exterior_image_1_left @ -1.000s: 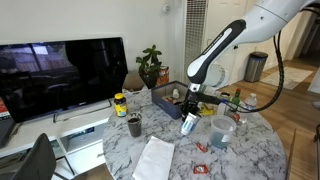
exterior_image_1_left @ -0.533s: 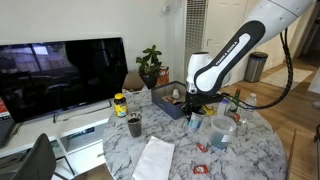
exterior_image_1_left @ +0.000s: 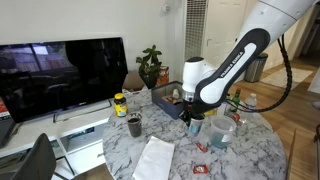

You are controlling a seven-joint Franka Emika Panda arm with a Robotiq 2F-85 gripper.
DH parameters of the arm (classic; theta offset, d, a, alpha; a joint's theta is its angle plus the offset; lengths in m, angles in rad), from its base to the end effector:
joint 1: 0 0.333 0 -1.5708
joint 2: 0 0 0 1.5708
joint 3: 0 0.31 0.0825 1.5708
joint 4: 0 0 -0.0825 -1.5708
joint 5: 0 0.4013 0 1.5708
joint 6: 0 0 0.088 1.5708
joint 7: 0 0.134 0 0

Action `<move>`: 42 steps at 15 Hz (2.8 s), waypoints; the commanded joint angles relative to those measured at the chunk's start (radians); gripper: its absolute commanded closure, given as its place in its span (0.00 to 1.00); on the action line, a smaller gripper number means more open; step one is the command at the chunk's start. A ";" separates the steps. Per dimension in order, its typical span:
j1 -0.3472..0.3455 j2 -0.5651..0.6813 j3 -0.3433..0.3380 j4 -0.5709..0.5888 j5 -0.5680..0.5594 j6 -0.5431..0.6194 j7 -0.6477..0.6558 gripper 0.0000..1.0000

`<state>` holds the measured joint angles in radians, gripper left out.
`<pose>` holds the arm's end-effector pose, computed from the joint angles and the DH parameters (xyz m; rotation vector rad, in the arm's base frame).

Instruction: Pick up the silver cup and place it the right way up on the table, pick up the red ketchup sachets on the table and put them in the silver cup one by one

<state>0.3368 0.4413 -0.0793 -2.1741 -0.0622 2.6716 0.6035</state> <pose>0.5568 0.1457 0.1444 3.0743 -0.4376 0.1211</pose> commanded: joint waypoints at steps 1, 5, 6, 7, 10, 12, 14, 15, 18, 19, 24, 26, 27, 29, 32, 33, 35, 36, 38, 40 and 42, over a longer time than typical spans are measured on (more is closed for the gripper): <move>0.032 0.040 -0.030 0.019 -0.068 0.000 0.052 0.95; 0.032 0.053 -0.035 0.026 -0.081 0.005 0.064 1.00; 0.029 0.045 -0.032 0.023 -0.076 0.005 0.066 0.71; 0.027 0.033 -0.029 0.019 -0.072 0.005 0.065 0.71; 0.020 -0.029 -0.018 -0.001 -0.057 0.000 0.070 0.49; 0.021 -0.084 -0.009 -0.021 -0.062 -0.029 0.062 0.34; 0.008 -0.138 0.024 -0.052 -0.061 -0.033 0.012 0.20; -0.002 -0.161 0.049 -0.065 -0.054 -0.043 -0.030 0.12; -0.026 -0.209 0.127 -0.111 -0.026 -0.057 -0.185 0.00; -0.030 -0.218 0.153 -0.130 -0.017 -0.054 -0.227 0.00; -0.025 -0.202 0.190 -0.125 -0.041 -0.046 -0.253 0.00; -0.045 -0.205 0.210 -0.133 -0.004 -0.043 -0.315 0.00; -0.061 -0.181 0.250 -0.130 0.034 -0.044 -0.429 0.00; -0.062 -0.145 0.288 -0.143 0.056 -0.020 -0.515 0.00; -0.073 -0.084 0.338 -0.143 0.071 -0.024 -0.653 0.00; -0.079 -0.062 0.349 -0.140 0.069 -0.036 -0.698 0.00; -0.088 -0.018 0.361 -0.128 0.049 -0.068 -0.777 0.00; -0.091 0.003 0.357 -0.124 0.036 -0.082 -0.804 0.00; -0.100 0.034 0.354 -0.122 0.025 -0.078 -0.849 0.00; -0.105 0.068 0.353 -0.111 0.019 -0.071 -0.875 0.00; -0.107 0.096 0.351 -0.100 0.012 -0.058 -0.886 0.02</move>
<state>0.2479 0.4847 0.2593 -2.3039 -0.0266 2.6166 -0.2541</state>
